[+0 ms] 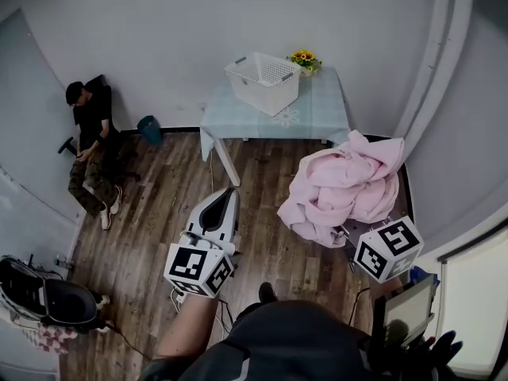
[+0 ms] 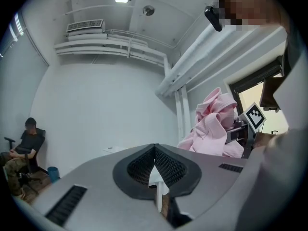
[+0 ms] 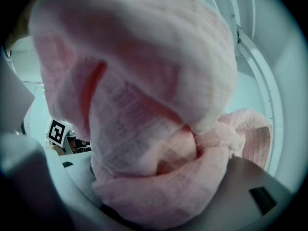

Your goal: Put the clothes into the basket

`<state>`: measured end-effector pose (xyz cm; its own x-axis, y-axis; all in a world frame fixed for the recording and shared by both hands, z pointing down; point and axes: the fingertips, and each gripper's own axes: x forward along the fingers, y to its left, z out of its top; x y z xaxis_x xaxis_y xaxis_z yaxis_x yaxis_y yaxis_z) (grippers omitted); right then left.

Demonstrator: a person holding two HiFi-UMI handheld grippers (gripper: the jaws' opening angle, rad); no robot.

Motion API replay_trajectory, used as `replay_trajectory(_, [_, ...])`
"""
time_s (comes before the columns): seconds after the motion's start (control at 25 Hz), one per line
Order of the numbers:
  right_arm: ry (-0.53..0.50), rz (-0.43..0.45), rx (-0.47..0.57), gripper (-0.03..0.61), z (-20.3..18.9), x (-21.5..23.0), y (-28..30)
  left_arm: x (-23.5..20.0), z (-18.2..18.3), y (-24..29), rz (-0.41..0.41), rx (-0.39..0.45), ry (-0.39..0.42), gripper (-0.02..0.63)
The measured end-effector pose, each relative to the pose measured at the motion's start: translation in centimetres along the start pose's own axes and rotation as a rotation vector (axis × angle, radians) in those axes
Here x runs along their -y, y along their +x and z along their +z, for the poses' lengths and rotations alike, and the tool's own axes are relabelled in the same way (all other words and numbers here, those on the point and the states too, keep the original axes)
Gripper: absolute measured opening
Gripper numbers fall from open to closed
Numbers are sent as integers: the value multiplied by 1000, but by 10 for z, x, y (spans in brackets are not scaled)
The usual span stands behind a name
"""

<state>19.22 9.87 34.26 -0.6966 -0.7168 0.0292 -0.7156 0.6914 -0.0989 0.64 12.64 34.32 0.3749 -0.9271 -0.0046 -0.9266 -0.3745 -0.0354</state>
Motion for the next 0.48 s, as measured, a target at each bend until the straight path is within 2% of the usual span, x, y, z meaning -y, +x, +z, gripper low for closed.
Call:
replay_trajectory(0.12, [3, -9, 4, 319, 6, -2, 3, -5, 4, 3, -9, -10, 2, 9])
replay_trajectory(0.32, [7, -22, -18, 319, 10, -11, 64, -63, 2, 25, -33, -18, -18, 9])
replay_trajectory(0.48, [3, -42, -24, 319, 6, -7, 97, -91, -6, 42, -56, -17, -22, 9])
